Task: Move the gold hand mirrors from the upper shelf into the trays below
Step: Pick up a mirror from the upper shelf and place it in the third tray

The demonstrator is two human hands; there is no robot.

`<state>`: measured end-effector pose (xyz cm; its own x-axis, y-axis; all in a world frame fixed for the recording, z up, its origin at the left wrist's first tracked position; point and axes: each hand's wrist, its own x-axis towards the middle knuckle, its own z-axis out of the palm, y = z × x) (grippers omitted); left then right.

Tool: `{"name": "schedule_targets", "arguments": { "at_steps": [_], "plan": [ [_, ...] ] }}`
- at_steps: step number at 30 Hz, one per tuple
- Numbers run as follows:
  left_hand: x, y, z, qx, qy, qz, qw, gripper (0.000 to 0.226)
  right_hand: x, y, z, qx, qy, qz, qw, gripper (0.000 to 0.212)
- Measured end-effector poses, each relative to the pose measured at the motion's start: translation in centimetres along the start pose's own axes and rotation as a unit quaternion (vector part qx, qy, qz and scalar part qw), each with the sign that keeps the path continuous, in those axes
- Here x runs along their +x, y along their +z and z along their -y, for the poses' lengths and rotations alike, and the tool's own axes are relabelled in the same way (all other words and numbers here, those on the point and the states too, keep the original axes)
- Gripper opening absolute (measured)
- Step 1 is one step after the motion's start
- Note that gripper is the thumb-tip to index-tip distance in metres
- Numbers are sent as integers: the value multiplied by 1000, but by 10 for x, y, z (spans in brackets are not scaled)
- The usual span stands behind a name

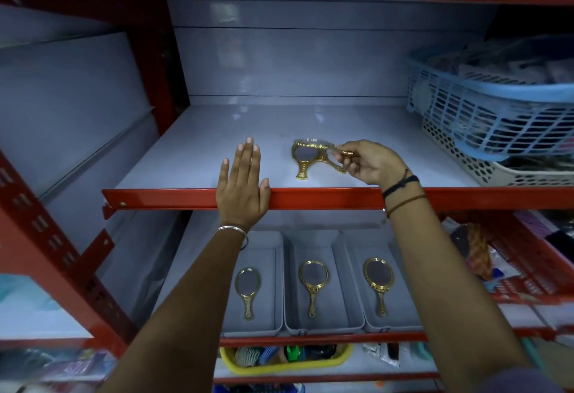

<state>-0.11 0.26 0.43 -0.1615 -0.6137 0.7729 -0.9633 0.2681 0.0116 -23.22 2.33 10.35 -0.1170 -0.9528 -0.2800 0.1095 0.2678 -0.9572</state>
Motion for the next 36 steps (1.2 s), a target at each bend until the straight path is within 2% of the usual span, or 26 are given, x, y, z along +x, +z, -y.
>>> {"name": "schedule_targets", "arguments": {
  "at_steps": [7,10,12,13,14,16,18,21,23,29,32,34,36],
  "plan": [
    [-1,-3,-1,1,-4,8,1000,63,-89,-37,-35,17,-60,45,997,15],
    [-2,-5,-2,0,-4,15,1000,62,-121,-58,-75,-11,-31,70,997,6],
    [-3,-4,-3,-5,-6,18,1000,62,-135,-76,-110,-15,15,75,997,14],
    [-3,-4,-3,-7,-7,18,1000,62,-136,-88,-130,-29,38,72,996,10],
    [-4,-3,-4,-9,-8,20,1000,62,-142,-95,-147,-33,63,62,996,6],
    [-5,-2,-4,-12,-12,20,1000,62,-139,-113,-182,-35,98,36,994,15],
    [-5,-2,-4,-13,-17,18,1000,62,-126,-124,-209,-24,126,1,992,14],
    [-4,-1,-5,-13,-22,12,1000,62,-91,-136,-241,-30,166,-51,984,8],
    [-4,0,-5,-8,-20,5,1000,62,-62,-140,-258,-38,174,-76,981,15],
    [-2,10,-2,14,-20,-26,999,62,-3,-146,-295,-205,229,-138,942,43],
    [-3,13,-1,22,-19,-42,999,62,10,-143,-303,-250,227,-164,927,42],
    [-3,14,-1,24,-18,-49,998,63,15,-143,-305,-310,237,-184,902,40],
    [-3,14,-2,24,-20,-51,998,63,15,-142,-306,-287,237,-193,908,32]
  ]
}}
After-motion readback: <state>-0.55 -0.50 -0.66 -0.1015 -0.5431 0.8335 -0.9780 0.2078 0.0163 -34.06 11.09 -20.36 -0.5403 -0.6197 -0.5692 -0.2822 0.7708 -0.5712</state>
